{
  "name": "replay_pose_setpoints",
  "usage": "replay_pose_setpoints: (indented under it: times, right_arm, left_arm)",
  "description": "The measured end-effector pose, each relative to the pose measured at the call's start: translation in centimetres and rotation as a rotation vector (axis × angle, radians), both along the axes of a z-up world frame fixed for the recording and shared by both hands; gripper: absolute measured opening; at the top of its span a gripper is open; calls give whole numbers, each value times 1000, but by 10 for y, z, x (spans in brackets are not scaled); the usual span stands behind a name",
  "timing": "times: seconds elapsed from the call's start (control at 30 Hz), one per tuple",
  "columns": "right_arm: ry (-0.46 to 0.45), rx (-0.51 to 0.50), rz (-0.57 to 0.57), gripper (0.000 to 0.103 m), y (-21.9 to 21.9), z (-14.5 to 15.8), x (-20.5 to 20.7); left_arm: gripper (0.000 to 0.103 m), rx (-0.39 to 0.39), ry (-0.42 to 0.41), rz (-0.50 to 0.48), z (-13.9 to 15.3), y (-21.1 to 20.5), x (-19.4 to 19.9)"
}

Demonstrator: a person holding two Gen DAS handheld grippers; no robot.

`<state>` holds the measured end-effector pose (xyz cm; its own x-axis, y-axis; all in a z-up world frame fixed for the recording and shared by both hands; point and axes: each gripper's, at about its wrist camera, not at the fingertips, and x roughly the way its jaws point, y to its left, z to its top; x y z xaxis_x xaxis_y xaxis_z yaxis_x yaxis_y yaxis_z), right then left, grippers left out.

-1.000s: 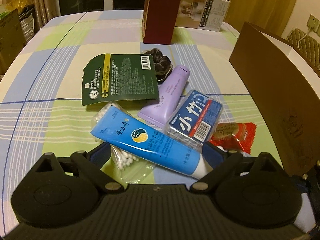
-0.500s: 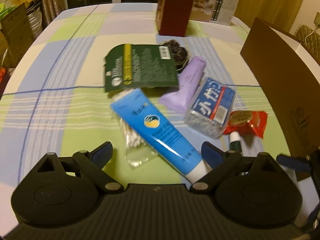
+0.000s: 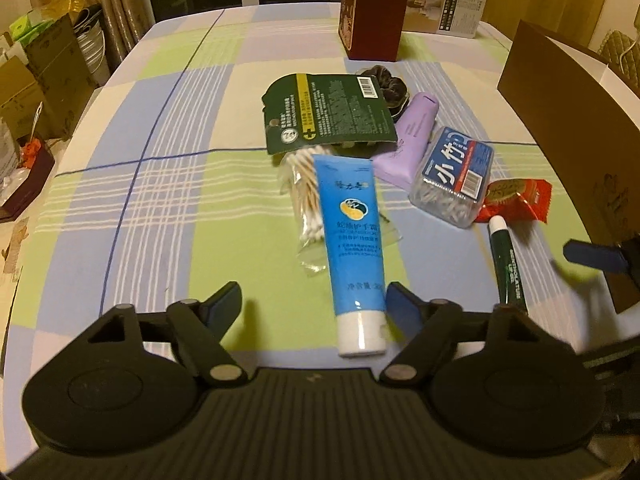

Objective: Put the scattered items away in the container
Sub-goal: 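Grasp the blue hand-cream tube with the left tool while the right tool grasps the green lip balm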

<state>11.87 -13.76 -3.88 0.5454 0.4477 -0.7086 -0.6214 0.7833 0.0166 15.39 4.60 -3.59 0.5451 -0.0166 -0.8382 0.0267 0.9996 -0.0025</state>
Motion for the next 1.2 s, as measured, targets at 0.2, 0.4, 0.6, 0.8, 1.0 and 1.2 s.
replay_pose_setpoints:
  times: [0.2,0.4,0.6,0.8,1.0,1.2]
  right_arm:
    - [25,9,-56,77,8,-7,12]
    - [50,31,-145,66,12,-11,25]
    - [3,-6,-140,39,22,-12,25]
    - [17,-23,-127,18,18,-9,23]
    - [45,-32,-163,18,-5,-2,11]
    - [48,-49,-167,18,-12,-3,1]
  left_arm:
    - [73,4,-1,-9,-1,0,-7]
    - [73,25,-28,-30,0,-2,-7]
    - [68,28,-54,-47,1,-4,-6]
    - [63,8,-96,-60,6,-7,-7]
    - [63,14,-98,-89,4,-13,-3]
    - [50,43,-77,-124,-3,-22,0]
